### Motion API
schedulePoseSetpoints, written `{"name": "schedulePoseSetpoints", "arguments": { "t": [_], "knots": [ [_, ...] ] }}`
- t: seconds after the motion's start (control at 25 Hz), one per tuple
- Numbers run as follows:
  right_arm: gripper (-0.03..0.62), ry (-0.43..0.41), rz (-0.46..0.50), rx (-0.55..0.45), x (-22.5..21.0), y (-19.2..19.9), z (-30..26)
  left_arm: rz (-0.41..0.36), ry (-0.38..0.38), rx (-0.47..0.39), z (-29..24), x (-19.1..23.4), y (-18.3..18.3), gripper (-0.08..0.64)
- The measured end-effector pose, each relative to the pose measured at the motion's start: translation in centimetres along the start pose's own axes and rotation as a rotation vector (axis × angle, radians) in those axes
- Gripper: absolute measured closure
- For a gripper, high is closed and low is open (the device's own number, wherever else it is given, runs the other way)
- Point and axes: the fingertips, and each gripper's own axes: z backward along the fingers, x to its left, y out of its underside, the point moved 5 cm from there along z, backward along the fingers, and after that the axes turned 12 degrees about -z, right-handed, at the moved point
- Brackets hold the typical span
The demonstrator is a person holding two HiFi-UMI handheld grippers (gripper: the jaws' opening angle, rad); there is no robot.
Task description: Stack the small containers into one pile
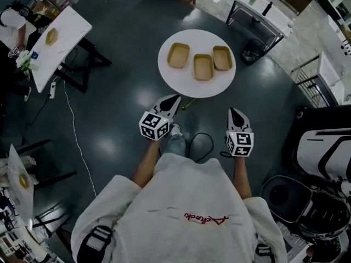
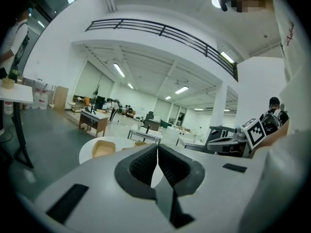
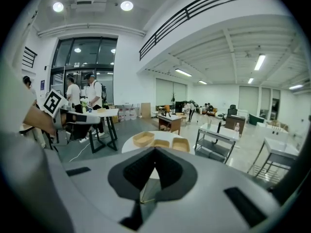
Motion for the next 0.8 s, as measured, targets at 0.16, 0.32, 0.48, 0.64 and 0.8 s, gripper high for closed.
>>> {"name": "schedulePoseSetpoints", "arguments": {
  "t": [0.16, 0.32, 0.48, 0.64, 0.8],
  "knots": [
    [0.572, 0.024, -0.005, -0.006, 0.1, -2.2, -3.0, -0.006, 0.032, -0.001, -2.2, 3.1, -1.4, 0.545],
    [0.572, 0.037, -0.008, -0.007, 0.4, -3.8, -5.7, -0.017, 0.048, 0.0, -3.8, 6.1, -2.3, 0.545],
    [0.572, 0.047, -0.01, -0.009, 0.7, -4.8, -8.0, -0.02, 0.056, -0.001, -5.0, 8.7, -3.0, 0.545],
    [0.572, 0.055, -0.012, -0.008, 1.2, -5.6, -9.8, -0.022, 0.071, 0.004, -5.9, 10.6, -3.3, 0.545],
    [0.572, 0.063, -0.016, -0.021, 1.6, -6.2, -11.0, -0.037, 0.097, 0.007, -6.6, 11.6, -3.6, 0.545]
  ]
}}
